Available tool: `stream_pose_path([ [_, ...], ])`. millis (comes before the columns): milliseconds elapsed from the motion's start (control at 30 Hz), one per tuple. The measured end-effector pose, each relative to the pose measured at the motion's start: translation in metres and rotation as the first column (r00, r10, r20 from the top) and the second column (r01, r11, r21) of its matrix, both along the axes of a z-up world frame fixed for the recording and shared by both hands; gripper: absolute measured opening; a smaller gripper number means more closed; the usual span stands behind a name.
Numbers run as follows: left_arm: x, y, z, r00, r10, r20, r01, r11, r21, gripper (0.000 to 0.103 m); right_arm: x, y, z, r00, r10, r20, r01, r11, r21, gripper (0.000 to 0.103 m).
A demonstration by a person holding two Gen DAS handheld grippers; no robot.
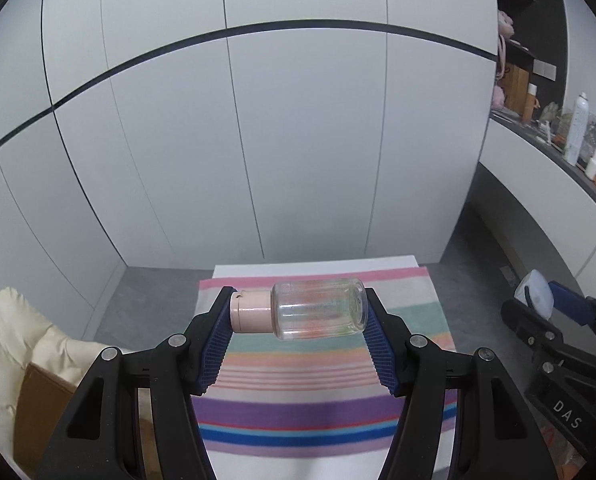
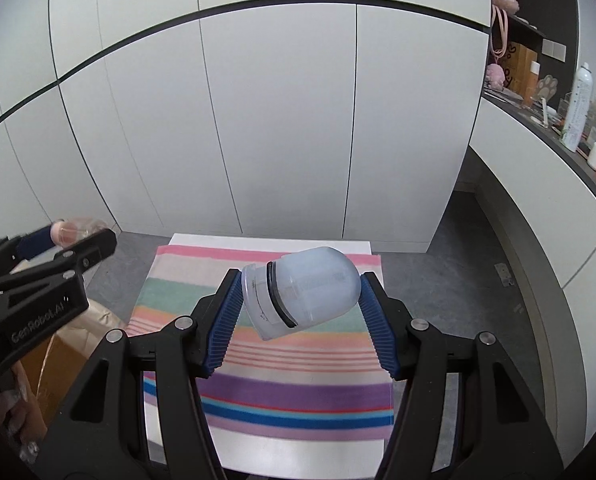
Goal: Organize objects
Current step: 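Lift the clear bottle and white bottle and carry both over the cardboard box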
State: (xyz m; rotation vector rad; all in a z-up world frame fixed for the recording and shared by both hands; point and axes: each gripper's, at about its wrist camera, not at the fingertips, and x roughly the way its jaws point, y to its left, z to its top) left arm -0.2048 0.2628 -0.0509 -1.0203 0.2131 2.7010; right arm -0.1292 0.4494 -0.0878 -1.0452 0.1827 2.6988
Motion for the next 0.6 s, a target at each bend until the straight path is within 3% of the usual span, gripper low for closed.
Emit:
stream_pose_path([
  [300, 0.064, -0.059, -0.008, 0.999, 0.050, -0.001, -0.050, 0.998, 0.031, 0.062, 0.075, -0.020, -0.015, 1.000, 0.009, 0.016, -0.009, 0.999, -0.040, 0.061],
  [400, 0.084, -0.081, -0.010, 0.997, 0.074, 0.010, -0.075, 0.994, 0.075, 0.062, 0.104, -0.025, -0.022, 0.999, 0.012, 0.036, -0.010, 0.999, -0.040, 0.061],
  [600, 0.133, -0.097, -0.020, 0.997, 0.079, 0.007, -0.079, 0.994, 0.076, 0.062, 0.158, -0.040, -0.034, 0.998, 0.018, 0.060, -0.011, 0.994, -0.111, 0.061],
])
